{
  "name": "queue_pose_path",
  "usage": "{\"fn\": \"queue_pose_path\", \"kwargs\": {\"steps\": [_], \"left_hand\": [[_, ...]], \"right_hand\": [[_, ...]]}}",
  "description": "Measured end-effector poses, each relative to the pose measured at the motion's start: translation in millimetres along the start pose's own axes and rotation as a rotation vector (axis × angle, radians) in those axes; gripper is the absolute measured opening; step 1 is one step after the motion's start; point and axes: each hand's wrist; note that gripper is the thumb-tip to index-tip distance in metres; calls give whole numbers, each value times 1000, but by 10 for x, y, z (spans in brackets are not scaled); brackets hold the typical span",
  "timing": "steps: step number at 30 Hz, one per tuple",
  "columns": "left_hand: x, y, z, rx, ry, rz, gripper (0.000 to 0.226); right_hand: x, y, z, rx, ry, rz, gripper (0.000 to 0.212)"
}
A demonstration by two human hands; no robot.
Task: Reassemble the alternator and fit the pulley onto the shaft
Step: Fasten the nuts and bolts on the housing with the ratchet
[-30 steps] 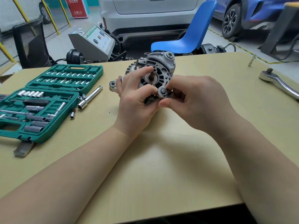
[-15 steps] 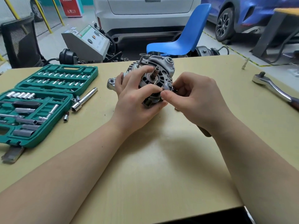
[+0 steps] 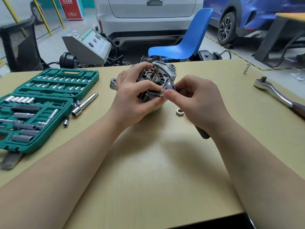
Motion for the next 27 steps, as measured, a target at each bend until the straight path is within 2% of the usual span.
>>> {"fn": "queue_pose_path", "kwargs": {"steps": [12,15,22,27], "left_hand": [[-43,46,209,-28,59,-69,23],[-90,74,231,-40,45,-86,22],[-137,106,269,-134,52,-44,24],[-171,116,272,-176,52,-37,13]], "right_hand": [[21,-57,35,110,-4,60,33],[32,-70,30,129,55,54,38],[67,-10,65,148,262,-200,48],[76,7,69,144,332,-223,56]]}}
Point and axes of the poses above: each hand's wrist, its own z-axis away from the middle knuckle, its own y-axis out of the palm, x = y × z, and after that the axes turned 8 degrees about -x, right-handed
